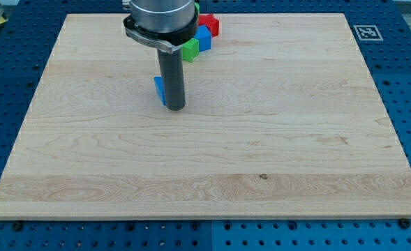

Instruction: Move the blue triangle slightly left

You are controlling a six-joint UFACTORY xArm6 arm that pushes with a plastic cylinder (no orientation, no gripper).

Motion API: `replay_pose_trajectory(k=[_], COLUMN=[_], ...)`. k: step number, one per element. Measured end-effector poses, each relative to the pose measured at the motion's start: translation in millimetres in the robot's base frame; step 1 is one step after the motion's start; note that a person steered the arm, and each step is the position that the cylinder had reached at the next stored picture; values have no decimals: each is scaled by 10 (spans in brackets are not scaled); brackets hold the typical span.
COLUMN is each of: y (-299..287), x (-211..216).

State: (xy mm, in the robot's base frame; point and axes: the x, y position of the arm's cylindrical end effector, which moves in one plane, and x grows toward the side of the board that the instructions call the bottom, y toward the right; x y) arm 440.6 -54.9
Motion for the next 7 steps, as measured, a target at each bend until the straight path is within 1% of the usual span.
replay_pose_trajectory(k=[1, 2, 4, 7], y=[150, 106, 49, -874], x=[-52, -189, -269, -351])
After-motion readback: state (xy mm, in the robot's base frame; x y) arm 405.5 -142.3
